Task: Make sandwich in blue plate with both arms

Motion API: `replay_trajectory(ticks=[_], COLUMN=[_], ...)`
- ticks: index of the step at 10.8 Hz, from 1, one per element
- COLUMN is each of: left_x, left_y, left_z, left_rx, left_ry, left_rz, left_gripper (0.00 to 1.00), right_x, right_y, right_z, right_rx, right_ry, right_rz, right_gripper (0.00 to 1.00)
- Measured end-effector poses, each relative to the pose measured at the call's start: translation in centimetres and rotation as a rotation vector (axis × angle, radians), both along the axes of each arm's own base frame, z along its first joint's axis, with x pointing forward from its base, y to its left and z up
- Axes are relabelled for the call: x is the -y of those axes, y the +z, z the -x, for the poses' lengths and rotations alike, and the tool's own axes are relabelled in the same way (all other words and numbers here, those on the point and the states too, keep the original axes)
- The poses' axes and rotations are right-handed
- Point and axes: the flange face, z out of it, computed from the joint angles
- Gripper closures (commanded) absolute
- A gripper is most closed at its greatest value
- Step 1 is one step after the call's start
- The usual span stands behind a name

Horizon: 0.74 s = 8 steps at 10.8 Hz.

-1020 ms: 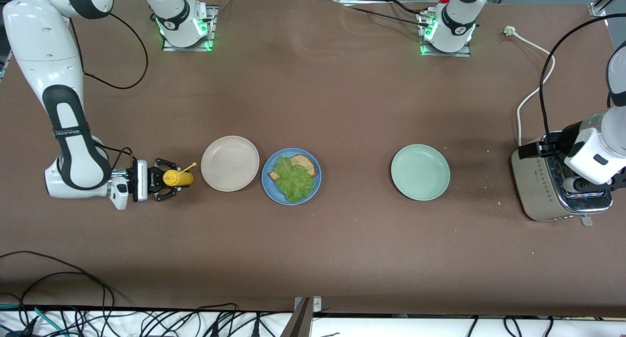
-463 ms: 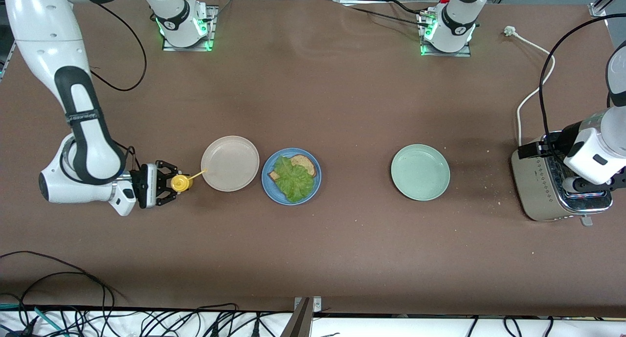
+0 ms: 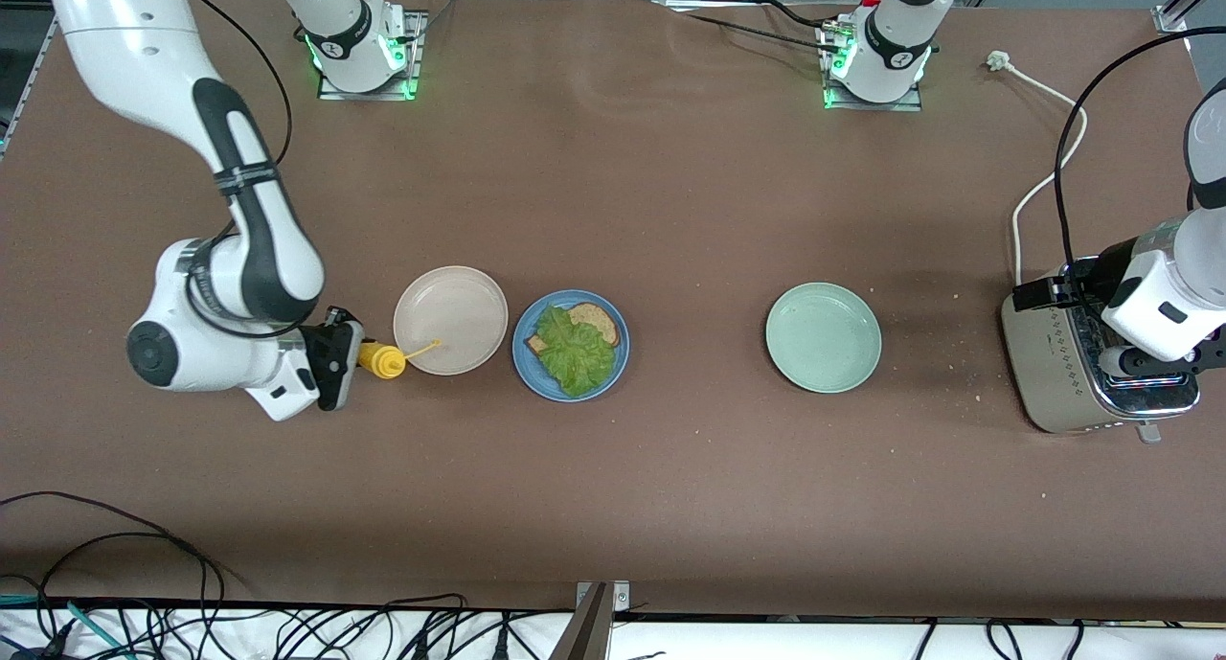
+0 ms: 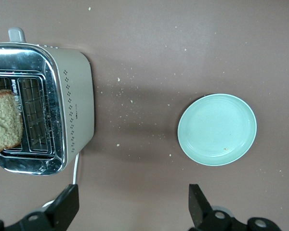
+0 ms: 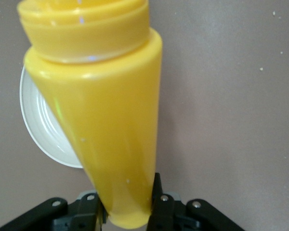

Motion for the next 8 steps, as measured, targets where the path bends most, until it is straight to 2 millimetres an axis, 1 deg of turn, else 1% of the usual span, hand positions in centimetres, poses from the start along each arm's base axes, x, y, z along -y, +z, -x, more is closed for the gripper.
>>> replay_trajectory(ticks=[1,2,4,5,8], left_x=[0.0,0.0,0.0,0.0,0.0], left_y=[0.0,0.0,0.0,0.0,0.0], left_z=[0.0,0.0,0.0,0.0,0.0], left_rx=[0.0,0.0,0.0,0.0,0.0], left_ry=[0.0,0.0,0.0,0.0,0.001], left_rz=[0.0,0.0,0.0,0.0,0.0], left_gripper=[0.0,0.0,0.0,0.0,0.0], right_x=[-1.8,-3.1,-5.5,-7.1,-12.4], right_y=[0.7,1.0,1.3,1.4,2.6], right_z=[0.4,0.7,1.3,1.7,3.4], right_rx=[0.007,0.014,0.032,0.048,0.112], right_ry=[-0.007,-0.001,-0.006,-0.004,0.017], right_rz=[0.054,0.093,0.195,0.258,0.385], right_gripper=[1.0,1.0,1.0,1.0,1.0])
